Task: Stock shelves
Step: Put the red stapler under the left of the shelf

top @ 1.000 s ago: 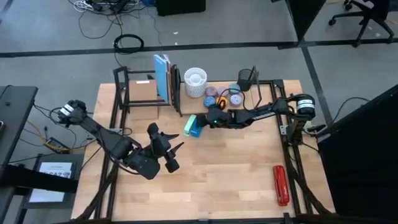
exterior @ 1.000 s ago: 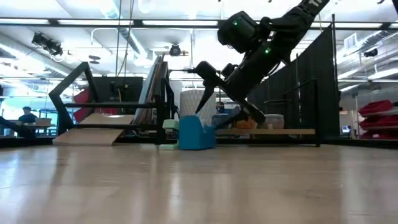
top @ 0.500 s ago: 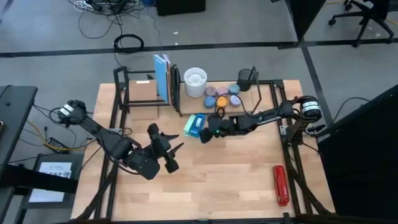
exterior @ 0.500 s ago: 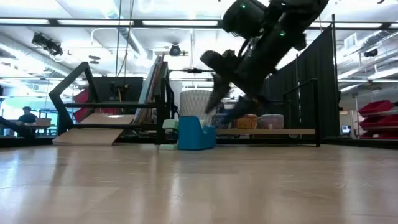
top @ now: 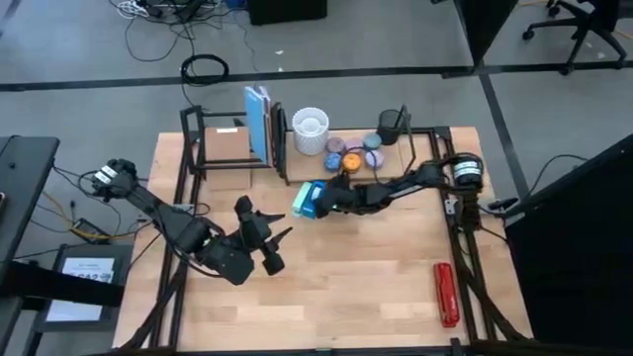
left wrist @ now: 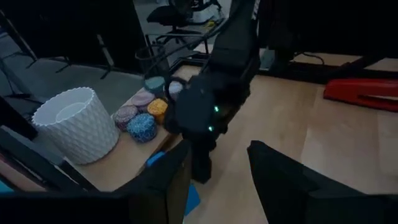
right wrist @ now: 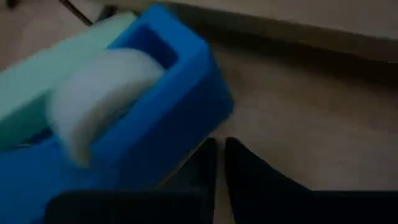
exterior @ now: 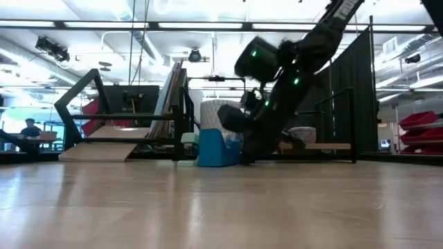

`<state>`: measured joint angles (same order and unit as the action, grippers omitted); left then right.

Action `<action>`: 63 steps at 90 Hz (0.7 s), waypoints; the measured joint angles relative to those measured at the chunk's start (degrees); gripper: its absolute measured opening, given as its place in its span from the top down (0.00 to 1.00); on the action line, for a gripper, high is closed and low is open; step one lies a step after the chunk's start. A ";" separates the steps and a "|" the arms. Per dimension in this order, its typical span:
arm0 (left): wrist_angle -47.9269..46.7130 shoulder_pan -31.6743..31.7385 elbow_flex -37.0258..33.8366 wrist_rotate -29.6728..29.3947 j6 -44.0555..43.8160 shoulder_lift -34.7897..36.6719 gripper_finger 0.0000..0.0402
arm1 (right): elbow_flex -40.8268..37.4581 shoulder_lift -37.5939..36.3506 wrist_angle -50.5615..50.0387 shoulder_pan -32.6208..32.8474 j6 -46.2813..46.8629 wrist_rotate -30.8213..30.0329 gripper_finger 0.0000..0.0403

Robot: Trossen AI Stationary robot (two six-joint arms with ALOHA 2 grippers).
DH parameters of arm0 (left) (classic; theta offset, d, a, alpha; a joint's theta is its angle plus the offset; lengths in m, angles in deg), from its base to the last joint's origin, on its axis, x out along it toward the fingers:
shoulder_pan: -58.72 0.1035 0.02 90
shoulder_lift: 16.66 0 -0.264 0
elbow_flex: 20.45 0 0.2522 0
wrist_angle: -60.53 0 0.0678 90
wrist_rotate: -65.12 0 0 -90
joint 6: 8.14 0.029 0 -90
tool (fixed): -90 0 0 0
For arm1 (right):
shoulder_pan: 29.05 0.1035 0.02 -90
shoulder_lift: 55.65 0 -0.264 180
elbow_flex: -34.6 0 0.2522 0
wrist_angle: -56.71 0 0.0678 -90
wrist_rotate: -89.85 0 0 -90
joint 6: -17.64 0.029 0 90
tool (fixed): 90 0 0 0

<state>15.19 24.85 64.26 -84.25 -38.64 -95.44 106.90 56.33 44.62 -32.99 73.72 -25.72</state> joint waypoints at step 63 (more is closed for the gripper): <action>-0.10 0.00 0.00 0.05 -0.07 0.00 0.65 | 0.24 -10.29 -8.60 6.38 -13.77 -0.47 1.00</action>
<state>15.09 24.85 64.26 -84.20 -38.71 -95.44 107.14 46.04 36.01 -26.62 59.95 -26.19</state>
